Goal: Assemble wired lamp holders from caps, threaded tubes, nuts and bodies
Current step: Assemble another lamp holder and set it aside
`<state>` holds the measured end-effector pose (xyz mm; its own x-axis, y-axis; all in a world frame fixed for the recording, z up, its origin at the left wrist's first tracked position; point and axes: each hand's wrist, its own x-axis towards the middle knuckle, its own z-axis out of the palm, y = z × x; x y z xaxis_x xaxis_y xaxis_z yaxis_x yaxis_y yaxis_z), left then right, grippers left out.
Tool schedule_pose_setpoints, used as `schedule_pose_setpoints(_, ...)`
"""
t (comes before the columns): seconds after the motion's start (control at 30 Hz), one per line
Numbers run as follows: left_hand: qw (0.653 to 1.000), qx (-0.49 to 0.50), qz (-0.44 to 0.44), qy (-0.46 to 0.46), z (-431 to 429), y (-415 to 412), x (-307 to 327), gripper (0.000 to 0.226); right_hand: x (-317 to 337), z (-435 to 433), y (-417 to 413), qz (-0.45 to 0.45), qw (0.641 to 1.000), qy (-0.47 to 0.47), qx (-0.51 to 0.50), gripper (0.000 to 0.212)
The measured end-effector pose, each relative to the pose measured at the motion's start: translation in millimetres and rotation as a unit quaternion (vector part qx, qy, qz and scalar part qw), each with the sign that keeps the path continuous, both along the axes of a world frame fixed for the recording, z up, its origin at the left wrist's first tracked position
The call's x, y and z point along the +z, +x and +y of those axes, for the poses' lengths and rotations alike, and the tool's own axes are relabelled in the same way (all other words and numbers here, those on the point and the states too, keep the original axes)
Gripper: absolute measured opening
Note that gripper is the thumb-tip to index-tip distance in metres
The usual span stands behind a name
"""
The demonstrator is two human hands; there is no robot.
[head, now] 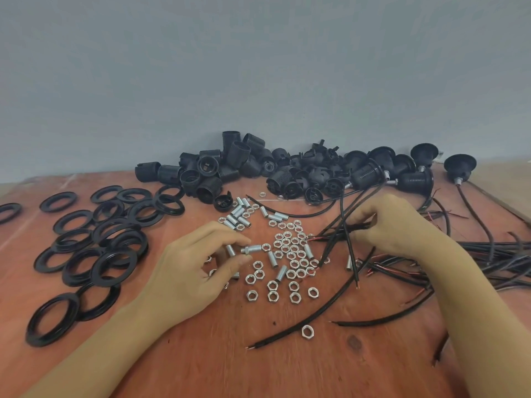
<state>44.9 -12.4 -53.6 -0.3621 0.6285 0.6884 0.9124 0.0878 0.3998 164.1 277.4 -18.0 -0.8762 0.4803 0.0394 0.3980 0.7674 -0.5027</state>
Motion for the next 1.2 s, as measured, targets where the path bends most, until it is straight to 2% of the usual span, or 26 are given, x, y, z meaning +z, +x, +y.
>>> schedule_pose_setpoints(0.1,1.000,0.002,0.001,0.001,0,1,1,0.021,-1,0,-1,0.022,1.000,0.001,0.000,0.012)
schedule_pose_setpoints(0.23,1.000,0.005,0.002,0.003,0,2,1,0.021,-3,2,-1,0.044,0.999,0.017,0.018,0.022)
schedule_pose_setpoints(0.5,1.000,0.013,0.004,0.004,-1,0,1,0.020,2,-9,-2,0.213,0.964,-0.112,0.112,0.011)
schedule_pose_setpoints(0.63,1.000,0.020,0.004,0.007,0,1,1,0.020,-4,-19,-8,0.197,0.968,-0.080,0.134,0.016)
schedule_pose_setpoints(0.73,1.000,0.020,0.000,0.009,1,2,2,0.019,-7,-30,-11,0.188,0.968,-0.071,0.152,0.029)
schedule_pose_setpoints(0.83,1.000,0.018,-0.004,0.008,1,3,4,0.018,-5,-46,-14,0.179,0.964,-0.034,0.194,0.016)
schedule_pose_setpoints(0.93,1.000,0.016,-0.013,0.011,1,4,6,0.017,-6,-62,-14,0.205,0.950,-0.032,0.233,0.029)
schedule_pose_setpoints(1.0,0.999,0.019,-0.032,0.018,1,5,7,0.015,-6,-73,-16,0.243,0.933,-0.019,0.264,0.020)
schedule_pose_setpoints(1.07,0.996,0.032,-0.074,0.030,1,6,7,0.014,-7,-83,-18,0.285,0.918,0.004,0.277,0.021)
schedule_pose_setpoints(1.2,0.969,0.036,-0.231,0.078,3,8,5,0.023,-13,-95,-20,0.321,0.907,0.036,0.270,0.022)
